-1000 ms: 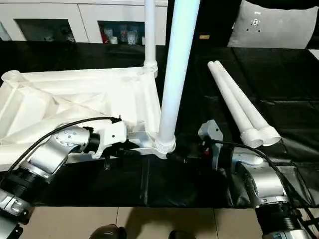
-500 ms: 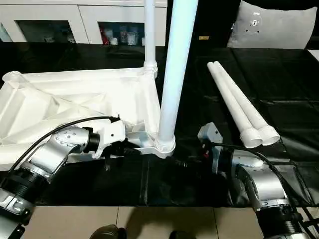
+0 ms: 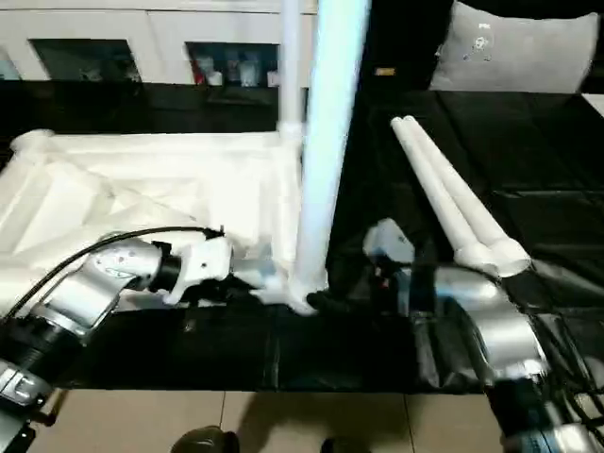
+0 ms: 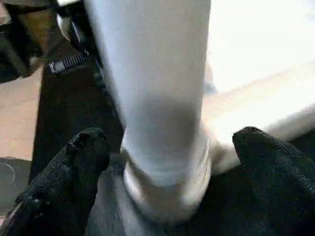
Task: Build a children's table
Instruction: Insert table leg to table base
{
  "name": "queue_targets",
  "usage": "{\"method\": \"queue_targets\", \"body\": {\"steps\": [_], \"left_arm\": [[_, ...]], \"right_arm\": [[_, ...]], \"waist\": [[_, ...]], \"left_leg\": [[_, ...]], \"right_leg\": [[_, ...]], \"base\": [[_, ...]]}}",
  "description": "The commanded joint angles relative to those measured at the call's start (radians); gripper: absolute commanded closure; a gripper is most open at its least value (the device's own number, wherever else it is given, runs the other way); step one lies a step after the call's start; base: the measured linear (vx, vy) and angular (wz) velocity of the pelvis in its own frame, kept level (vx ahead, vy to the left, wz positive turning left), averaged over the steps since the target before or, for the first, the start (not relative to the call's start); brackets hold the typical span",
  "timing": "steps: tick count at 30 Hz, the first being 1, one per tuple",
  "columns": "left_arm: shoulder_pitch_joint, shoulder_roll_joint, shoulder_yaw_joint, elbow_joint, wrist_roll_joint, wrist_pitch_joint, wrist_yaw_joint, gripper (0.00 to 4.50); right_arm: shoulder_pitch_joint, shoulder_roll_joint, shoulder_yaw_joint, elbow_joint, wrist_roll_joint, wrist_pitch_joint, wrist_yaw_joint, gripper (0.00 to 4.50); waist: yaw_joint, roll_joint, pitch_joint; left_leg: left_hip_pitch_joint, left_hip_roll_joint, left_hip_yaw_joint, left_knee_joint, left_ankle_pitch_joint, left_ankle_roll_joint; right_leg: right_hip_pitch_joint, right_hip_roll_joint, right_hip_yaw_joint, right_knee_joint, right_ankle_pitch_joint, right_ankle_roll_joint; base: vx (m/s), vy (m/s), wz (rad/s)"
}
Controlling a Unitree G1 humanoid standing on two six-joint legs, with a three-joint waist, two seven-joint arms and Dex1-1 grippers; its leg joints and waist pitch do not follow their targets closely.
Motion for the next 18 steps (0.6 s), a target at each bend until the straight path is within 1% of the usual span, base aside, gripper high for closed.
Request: {"method": "queue_targets", "body": {"steps": [1,2,5,6,8,10,11,12,13,14,18], "left_arm": [[-0.008,0.004,-0.049,0.000,0.037,-0.031,-0.038,4.50],[-0.009,0.003,-0.052,-0.001,0.038,-0.033,-0.041,4.50],[-0.011,-0.002,-0.052,0.000,0.040,-0.034,-0.046,4.50],[-0.012,-0.003,-0.051,0.001,0.041,-0.036,-0.047,4.50],[-0.020,-0.004,-0.053,0.018,0.053,-0.050,-0.043,4.50],[-0.023,-0.003,-0.055,0.026,0.055,-0.058,-0.041,4.50],[-0.023,-0.002,-0.055,0.029,0.055,-0.061,-0.040,4.50],[-0.022,-0.002,-0.055,0.031,0.054,-0.061,-0.038,4.50],[-0.022,-0.002,-0.054,0.031,0.055,-0.062,-0.037,4.50],[-0.021,-0.001,-0.054,0.031,0.055,-0.062,-0.036,4.50],[-0.020,-0.002,-0.053,0.034,0.058,-0.064,-0.034,4.50]], "right_arm": [[-0.014,-0.004,0.012,-0.013,0.003,0.025,0.011,0.38],[-0.021,-0.003,0.015,-0.012,0.003,0.031,0.011,0.38],[-0.037,-0.004,0.025,-0.010,0.002,0.045,0.022,0.75],[-0.043,-0.005,0.030,-0.008,-0.001,0.045,0.029,0.80],[-0.056,-0.013,0.049,0.001,-0.006,0.051,0.055,0.93],[-0.060,-0.016,0.054,0.005,-0.008,0.054,0.059,1.19],[-0.063,-0.019,0.060,0.007,-0.011,0.056,0.065,1.25],[-0.066,-0.025,0.068,0.015,-0.018,0.054,0.074,1.25],[-0.067,-0.027,0.070,0.021,-0.021,0.050,0.077,1.49],[-0.068,-0.029,0.072,0.026,-0.023,0.046,0.079,1.59],[-0.069,-0.029,0.071,0.065,-0.044,0.010,0.082,1.59]], "waist": [[-0.002,-0.010,-0.085],[0.000,-0.010,-0.086],[0.003,-0.011,-0.085],[0.004,-0.011,-0.085],[0.006,-0.014,-0.084],[0.008,-0.014,-0.085],[0.009,-0.013,-0.087],[0.008,-0.016,-0.086],[0.008,-0.015,-0.086],[0.008,-0.014,-0.086],[0.008,-0.015,-0.087]], "left_leg": [[0.009,0.078,-0.020,-0.059,0.011,0.132],[0.009,0.079,-0.019,-0.058,0.014,0.131],[0.009,0.078,-0.019,-0.059,0.000,0.122],[0.009,0.078,-0.019,-0.059,-0.007,0.117],[0.008,0.077,-0.018,-0.058,-0.005,0.116],[0.007,0.076,-0.018,-0.058,0.000,0.114],[0.008,0.077,-0.019,-0.058,0.005,0.113],[0.008,0.077,-0.018,-0.058,0.000,0.113],[0.007,0.077,-0.018,-0.058,-0.002,0.108],[0.007,0.077,-0.018,-0.058,-0.004,0.106],[0.008,0.076,-0.018,-0.058,-0.009,0.100]], "right_leg": [[0.059,-0.101,0.058,-0.049,-0.021,-0.255],[0.058,-0.102,0.058,-0.048,-0.016,-0.254],[0.058,-0.102,0.058,-0.049,-0.031,-0.251],[0.059,-0.103,0.059,-0.051,-0.043,-0.248],[0.059,-0.103,0.059,-0.051,-0.046,-0.243],[0.060,-0.102,0.059,-0.050,-0.047,-0.238],[0.059,-0.102,0.058,-0.048,-0.039,-0.238],[0.058,-0.102,0.059,-0.049,-0.040,-0.239],[0.059,-0.102,0.058,-0.049,-0.048,-0.238],[0.059,-0.102,0.058,-0.050,-0.052,-0.237],[0.059,-0.102,0.058,-0.050,-0.043,-0.239]], "base": [[0.000,0.000,0.00],[0.000,0.000,0.00],[0.000,0.000,0.00],[0.000,0.000,0.00],[0.000,0.000,0.00],[0.000,0.000,0.00],[0.000,0.000,0.00],[0.000,0.000,0.00],[0.000,0.000,0.00],[0.000,0.000,0.00],[0.000,0.000,0.00]]}}
